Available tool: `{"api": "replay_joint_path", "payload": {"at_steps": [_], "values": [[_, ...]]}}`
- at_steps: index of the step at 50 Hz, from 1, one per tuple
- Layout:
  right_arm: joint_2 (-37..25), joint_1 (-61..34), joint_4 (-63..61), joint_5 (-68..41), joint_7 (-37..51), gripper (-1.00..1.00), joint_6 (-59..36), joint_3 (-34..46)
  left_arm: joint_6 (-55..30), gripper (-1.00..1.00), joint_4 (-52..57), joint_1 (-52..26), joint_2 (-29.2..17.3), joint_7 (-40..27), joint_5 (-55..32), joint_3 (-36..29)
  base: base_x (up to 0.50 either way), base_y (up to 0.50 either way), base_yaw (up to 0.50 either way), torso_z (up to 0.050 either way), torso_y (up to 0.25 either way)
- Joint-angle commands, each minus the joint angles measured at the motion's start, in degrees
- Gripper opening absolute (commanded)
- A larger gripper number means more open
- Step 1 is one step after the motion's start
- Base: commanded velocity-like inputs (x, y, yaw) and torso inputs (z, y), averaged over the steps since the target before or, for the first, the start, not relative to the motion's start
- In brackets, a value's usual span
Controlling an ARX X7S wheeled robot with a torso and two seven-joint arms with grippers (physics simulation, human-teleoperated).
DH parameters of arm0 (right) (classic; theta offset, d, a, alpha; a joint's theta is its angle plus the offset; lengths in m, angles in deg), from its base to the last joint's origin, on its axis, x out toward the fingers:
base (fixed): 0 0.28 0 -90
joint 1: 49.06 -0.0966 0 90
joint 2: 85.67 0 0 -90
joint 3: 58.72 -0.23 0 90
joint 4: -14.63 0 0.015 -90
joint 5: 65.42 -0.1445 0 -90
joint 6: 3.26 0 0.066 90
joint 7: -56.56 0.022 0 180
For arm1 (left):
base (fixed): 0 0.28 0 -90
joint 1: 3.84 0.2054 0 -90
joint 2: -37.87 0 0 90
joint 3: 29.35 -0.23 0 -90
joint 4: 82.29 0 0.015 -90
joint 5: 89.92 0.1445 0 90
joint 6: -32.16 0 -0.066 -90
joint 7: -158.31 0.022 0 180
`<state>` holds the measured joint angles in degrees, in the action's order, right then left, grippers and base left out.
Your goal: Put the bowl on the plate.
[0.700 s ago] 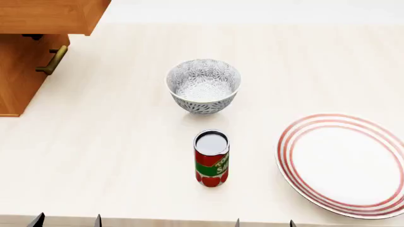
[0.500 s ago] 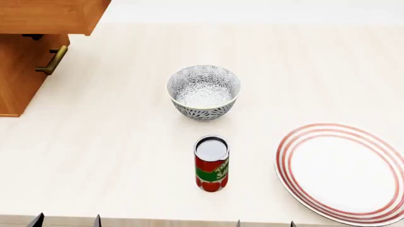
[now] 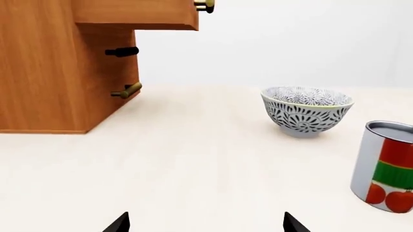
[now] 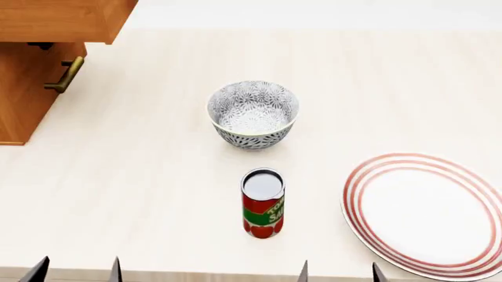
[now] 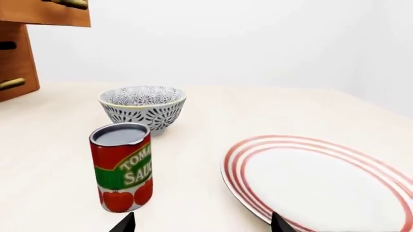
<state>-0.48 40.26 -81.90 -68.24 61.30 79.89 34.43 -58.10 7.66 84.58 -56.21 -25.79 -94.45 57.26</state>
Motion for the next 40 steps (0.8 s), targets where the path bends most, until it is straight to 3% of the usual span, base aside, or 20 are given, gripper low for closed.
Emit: {"api": "replay_joint_path", "payload": {"at_steps": [1, 20, 40], "values": [[-1.81, -3.25, -2.33, -1.39, 0.59, 1.0, -5.95, 0.1, -1.25, 1.0, -0.61, -2.51, -1.02, -0.43, -1.87, -0.44, 0.0, 0.0, 0.0, 0.0, 0.0], [-4.21, -8.79, -5.71, -3.58, 3.45, 1.0, -15.95, -2.96, -3.19, 1.0, -1.38, -8.06, -2.52, -2.12, -3.34, -0.58, 0.0, 0.0, 0.0, 0.0, 0.0], [-6.45, -9.85, -9.1, -5.55, 2.88, 1.0, -19.08, -3.67, -3.17, 1.0, 1.6, -7.05, -3.79, -3.38, -4.09, -1.26, 0.0, 0.0, 0.0, 0.0, 0.0]]}}
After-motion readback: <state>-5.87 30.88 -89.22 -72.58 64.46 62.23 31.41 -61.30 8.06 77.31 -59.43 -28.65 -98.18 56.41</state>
